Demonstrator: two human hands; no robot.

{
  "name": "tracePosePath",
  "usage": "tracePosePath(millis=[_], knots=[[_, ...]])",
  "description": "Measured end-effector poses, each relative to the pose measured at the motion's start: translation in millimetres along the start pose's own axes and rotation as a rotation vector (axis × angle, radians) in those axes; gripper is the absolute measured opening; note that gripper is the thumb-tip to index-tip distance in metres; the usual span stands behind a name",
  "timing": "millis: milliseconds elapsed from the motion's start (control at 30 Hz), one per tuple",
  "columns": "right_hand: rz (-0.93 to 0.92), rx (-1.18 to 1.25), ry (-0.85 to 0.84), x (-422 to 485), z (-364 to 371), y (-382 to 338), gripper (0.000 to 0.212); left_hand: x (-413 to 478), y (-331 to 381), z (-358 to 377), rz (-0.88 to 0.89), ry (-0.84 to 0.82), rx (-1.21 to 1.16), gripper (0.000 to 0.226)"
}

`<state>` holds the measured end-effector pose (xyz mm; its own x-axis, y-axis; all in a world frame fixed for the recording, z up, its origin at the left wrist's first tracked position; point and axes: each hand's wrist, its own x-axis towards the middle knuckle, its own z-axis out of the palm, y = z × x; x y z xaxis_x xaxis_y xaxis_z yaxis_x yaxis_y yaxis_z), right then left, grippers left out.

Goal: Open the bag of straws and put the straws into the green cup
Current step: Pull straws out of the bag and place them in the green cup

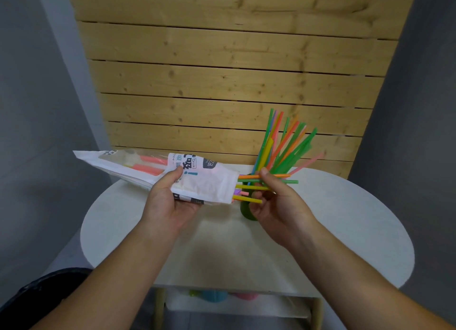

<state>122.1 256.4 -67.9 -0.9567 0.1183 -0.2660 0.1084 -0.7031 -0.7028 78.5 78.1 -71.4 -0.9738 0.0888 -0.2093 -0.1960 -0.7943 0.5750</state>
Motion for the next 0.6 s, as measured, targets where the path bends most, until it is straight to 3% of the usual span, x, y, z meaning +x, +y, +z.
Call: tracePosePath(millis=[133,267,433,600], knots=[[-0.083,-0.023,0.002,4.9,2.5,-3.4,0.007,0.1,-2.0,0.4,-0.001,-0.014,0.021,0.012],[-0.067,-0.045,0.041,4.2,3.8,-10.3,0.017,0.6,-2.6,-0.1,0.002,-0.01,0.021,0.013],[-0.018,0.127,0.073,-0.6,7.8,-16.3,0.008,0.9,-4.6,1.7,-0.004,0.006,0.008,0.01],[-0.103,0.084,0.069,0.3,7.1,-12.3,0.026,1.8,-5.6,1.8,-0.005,0.012,-0.002,0.011]])
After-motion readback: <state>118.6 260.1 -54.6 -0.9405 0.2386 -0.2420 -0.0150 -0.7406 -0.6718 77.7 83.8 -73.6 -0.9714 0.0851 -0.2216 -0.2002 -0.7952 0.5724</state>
